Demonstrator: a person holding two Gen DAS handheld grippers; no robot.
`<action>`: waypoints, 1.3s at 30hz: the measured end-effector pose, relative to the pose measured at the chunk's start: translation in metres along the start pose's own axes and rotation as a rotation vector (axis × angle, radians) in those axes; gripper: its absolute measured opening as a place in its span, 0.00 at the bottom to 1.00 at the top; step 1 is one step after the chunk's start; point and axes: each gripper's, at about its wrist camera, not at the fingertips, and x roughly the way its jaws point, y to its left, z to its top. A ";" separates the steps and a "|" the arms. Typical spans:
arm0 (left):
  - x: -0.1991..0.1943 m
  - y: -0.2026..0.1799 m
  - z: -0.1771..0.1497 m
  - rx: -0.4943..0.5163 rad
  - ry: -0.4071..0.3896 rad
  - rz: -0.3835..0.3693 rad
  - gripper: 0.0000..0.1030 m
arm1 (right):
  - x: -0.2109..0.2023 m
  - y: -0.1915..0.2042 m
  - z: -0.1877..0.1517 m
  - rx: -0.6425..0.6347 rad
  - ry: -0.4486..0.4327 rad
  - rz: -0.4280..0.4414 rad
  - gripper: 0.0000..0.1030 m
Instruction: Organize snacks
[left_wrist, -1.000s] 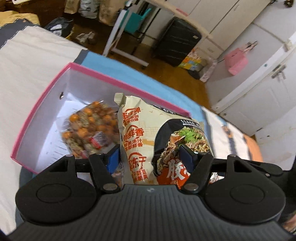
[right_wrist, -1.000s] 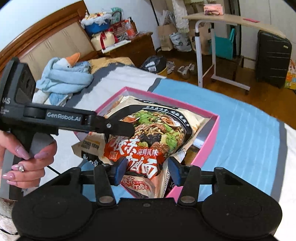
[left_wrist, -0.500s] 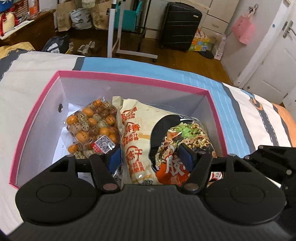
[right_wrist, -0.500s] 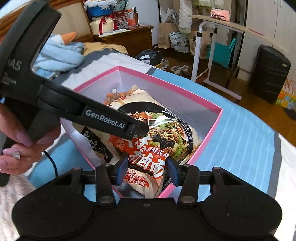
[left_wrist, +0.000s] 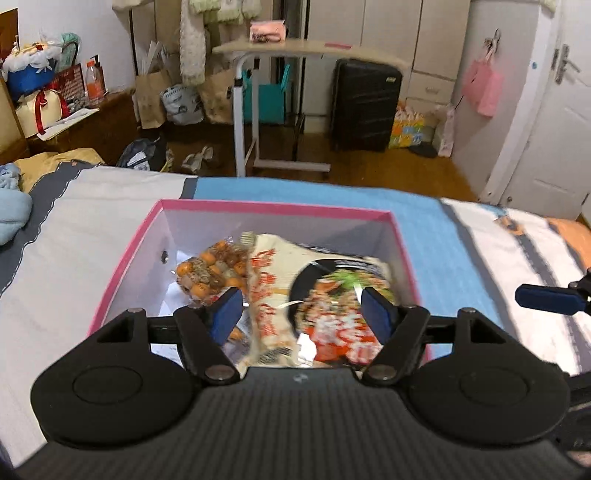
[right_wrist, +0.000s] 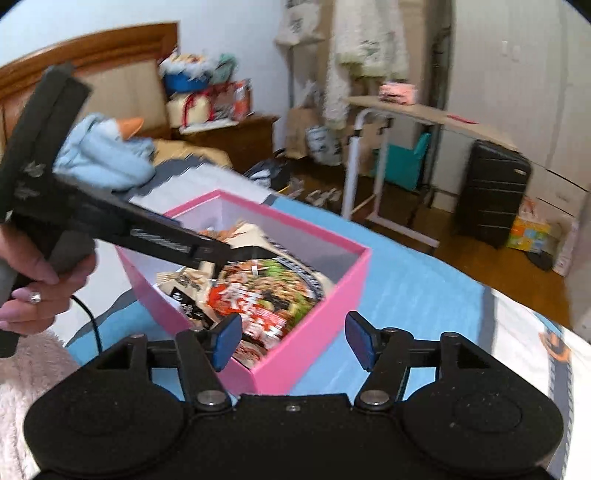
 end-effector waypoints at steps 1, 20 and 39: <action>-0.007 -0.003 -0.001 -0.009 -0.004 -0.009 0.68 | -0.007 -0.003 -0.003 0.013 -0.010 -0.014 0.67; -0.126 -0.068 -0.027 -0.062 -0.156 -0.049 0.93 | -0.096 -0.047 -0.041 0.278 -0.138 -0.218 0.68; -0.139 -0.105 -0.074 0.052 -0.130 0.066 0.97 | -0.127 -0.031 -0.068 0.262 -0.109 -0.317 0.82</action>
